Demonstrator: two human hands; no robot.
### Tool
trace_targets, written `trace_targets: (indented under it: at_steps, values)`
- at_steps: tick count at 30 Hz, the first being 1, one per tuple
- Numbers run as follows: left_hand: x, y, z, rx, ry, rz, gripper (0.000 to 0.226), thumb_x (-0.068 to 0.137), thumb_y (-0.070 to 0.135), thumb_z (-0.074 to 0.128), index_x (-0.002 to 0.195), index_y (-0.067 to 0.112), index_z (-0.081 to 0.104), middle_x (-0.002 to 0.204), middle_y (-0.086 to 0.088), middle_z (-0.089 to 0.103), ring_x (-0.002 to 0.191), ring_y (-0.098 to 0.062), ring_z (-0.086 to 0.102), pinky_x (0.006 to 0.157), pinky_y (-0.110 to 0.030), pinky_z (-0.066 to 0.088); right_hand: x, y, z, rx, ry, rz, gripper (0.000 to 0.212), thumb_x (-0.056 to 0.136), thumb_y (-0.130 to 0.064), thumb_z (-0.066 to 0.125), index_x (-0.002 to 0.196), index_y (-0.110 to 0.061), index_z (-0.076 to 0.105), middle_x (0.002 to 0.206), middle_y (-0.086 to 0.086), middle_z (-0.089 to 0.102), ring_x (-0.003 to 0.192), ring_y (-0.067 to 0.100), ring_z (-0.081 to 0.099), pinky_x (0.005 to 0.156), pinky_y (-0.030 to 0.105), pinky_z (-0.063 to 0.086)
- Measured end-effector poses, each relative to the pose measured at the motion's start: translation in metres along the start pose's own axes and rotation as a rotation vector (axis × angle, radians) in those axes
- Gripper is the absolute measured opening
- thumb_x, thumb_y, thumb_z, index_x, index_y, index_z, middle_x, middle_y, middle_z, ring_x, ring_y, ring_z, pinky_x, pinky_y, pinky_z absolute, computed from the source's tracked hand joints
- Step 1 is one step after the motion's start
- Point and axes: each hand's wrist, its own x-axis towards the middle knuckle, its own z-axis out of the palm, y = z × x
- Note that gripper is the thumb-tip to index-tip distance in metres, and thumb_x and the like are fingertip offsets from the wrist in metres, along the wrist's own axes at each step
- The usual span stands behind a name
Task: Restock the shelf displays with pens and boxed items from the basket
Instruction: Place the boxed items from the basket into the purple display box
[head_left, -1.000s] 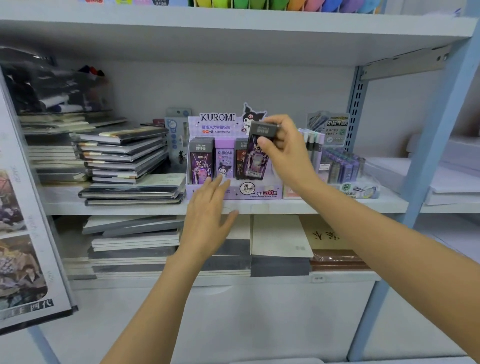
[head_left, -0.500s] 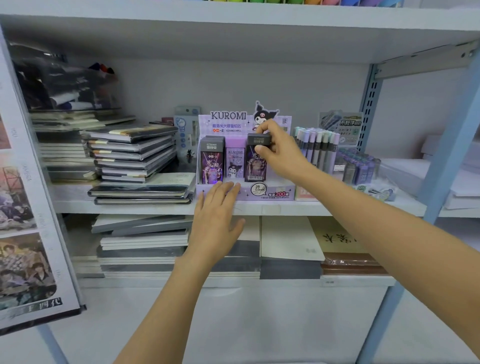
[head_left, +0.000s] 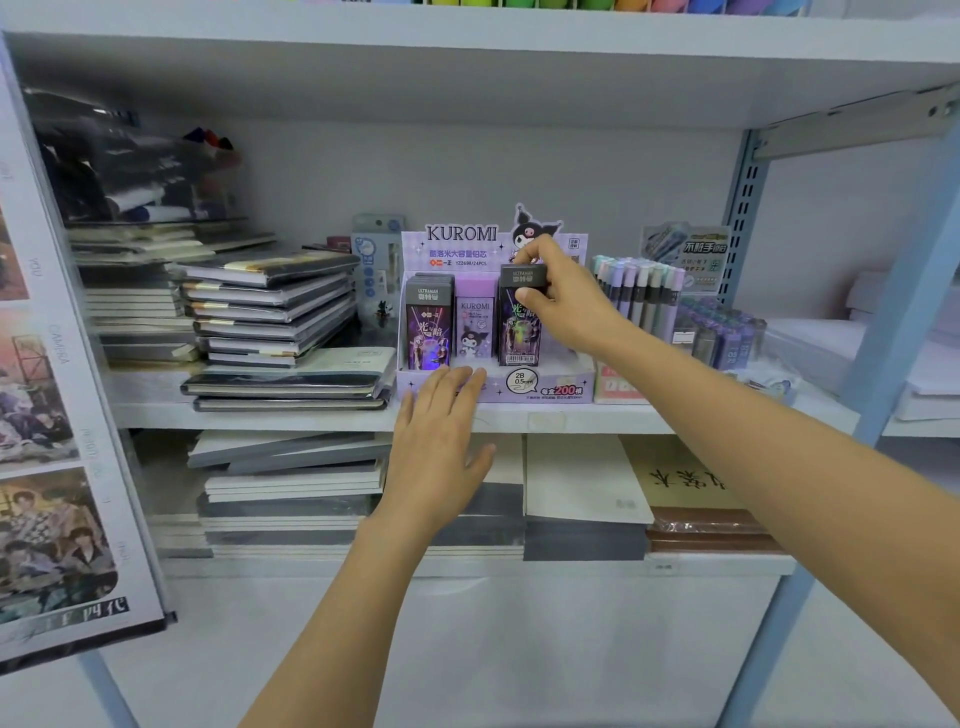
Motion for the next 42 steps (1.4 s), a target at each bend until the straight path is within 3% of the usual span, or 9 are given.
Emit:
trace_targets:
  at_steps: [5, 9, 15, 20, 23, 31, 34, 37, 42]
  values:
    - [0.0, 0.0, 0.001, -0.011, 0.002, -0.001, 0.072, 0.094, 0.033, 0.057, 0.153, 0.022, 0.017, 0.159, 0.004, 0.018, 0.148, -0.015, 0.005, 0.119, -0.042, 0.012, -0.004, 0.006, 0.01, 0.024, 0.147, -0.058, 0.028, 0.093, 0.0, 0.055, 0.112, -0.02, 0.05, 0.101, -0.003, 0.055, 0.091, 0.019, 0.059, 0.075, 0.032, 0.053]
    - [0.0, 0.001, 0.001, -0.016, 0.009, 0.0, 0.073, 0.093, 0.032, 0.058, 0.153, 0.022, 0.019, 0.158, 0.003, 0.02, 0.147, -0.015, 0.008, 0.119, -0.042, 0.013, 0.0, 0.008, 0.018, -0.09, 0.18, -0.116, 0.028, 0.092, -0.005, 0.059, 0.115, -0.018, 0.054, 0.109, -0.005, 0.047, 0.097, 0.012, 0.047, 0.073, 0.02, 0.037]
    - [-0.001, 0.0, 0.0, -0.015, 0.013, 0.008, 0.072, 0.092, 0.031, 0.058, 0.152, 0.021, 0.02, 0.157, 0.003, 0.021, 0.147, -0.016, 0.01, 0.119, -0.041, 0.014, -0.001, 0.018, 0.01, -0.421, 0.212, -0.102, 0.042, 0.091, -0.007, 0.06, 0.131, -0.017, 0.05, 0.122, 0.003, 0.051, 0.114, 0.02, 0.047, 0.084, 0.032, 0.043]
    - [0.001, 0.001, 0.001, -0.02, 0.021, 0.002, 0.072, 0.093, 0.032, 0.058, 0.153, 0.021, 0.02, 0.157, 0.003, 0.022, 0.147, -0.016, 0.011, 0.119, -0.04, 0.014, -0.003, 0.014, -0.002, -0.156, 0.186, -0.151, 0.021, 0.092, -0.009, 0.061, 0.113, -0.013, 0.061, 0.109, 0.0, 0.063, 0.088, 0.011, 0.051, 0.083, 0.028, 0.045]
    - [0.001, 0.002, 0.001, -0.016, 0.031, 0.008, 0.072, 0.092, 0.032, 0.059, 0.152, 0.019, 0.022, 0.156, 0.001, 0.024, 0.146, -0.018, 0.013, 0.119, -0.037, 0.014, -0.001, 0.008, 0.0, -0.144, 0.151, -0.207, 0.018, 0.093, -0.009, 0.06, 0.11, -0.013, 0.063, 0.105, 0.001, 0.067, 0.089, 0.011, 0.057, 0.083, 0.027, 0.047]
    - [0.0, 0.002, 0.0, -0.015, 0.026, 0.009, 0.072, 0.092, 0.031, 0.059, 0.152, 0.019, 0.022, 0.156, 0.0, 0.025, 0.146, -0.018, 0.014, 0.119, -0.038, 0.016, 0.004, 0.011, -0.013, -0.178, -0.005, -0.047, 0.017, 0.093, -0.009, 0.061, 0.109, -0.013, 0.062, 0.102, 0.003, 0.062, 0.091, 0.019, 0.057, 0.089, 0.038, 0.049]
    - [0.0, 0.002, 0.0, -0.017, 0.021, 0.013, 0.073, 0.092, 0.031, 0.06, 0.152, 0.018, 0.022, 0.156, 0.0, 0.024, 0.146, -0.018, 0.014, 0.118, -0.038, 0.016, -0.004, 0.011, -0.001, -0.356, 0.1, -0.132, 0.031, 0.091, -0.012, 0.063, 0.121, -0.014, 0.06, 0.118, 0.004, 0.057, 0.109, 0.021, 0.053, 0.093, 0.039, 0.047]
    - [0.0, 0.002, 0.001, -0.015, 0.02, 0.008, 0.072, 0.092, 0.031, 0.06, 0.152, 0.019, 0.022, 0.156, 0.001, 0.024, 0.146, -0.018, 0.013, 0.118, -0.038, 0.016, -0.014, 0.018, 0.013, -0.512, 0.088, -0.151, 0.052, 0.093, -0.014, 0.06, 0.142, -0.013, 0.044, 0.14, 0.004, 0.047, 0.128, 0.023, 0.042, 0.103, 0.039, 0.04]
    - [0.001, 0.003, -0.002, 0.004, 0.019, 0.016, 0.071, 0.092, 0.03, 0.06, 0.152, 0.017, 0.023, 0.156, 0.0, 0.025, 0.145, -0.018, 0.016, 0.116, -0.035, 0.021, -0.012, 0.017, 0.015, -0.618, 0.021, -0.137, 0.058, 0.093, -0.007, 0.05, 0.148, -0.01, 0.033, 0.146, 0.008, 0.042, 0.133, 0.026, 0.038, 0.103, 0.04, 0.039]
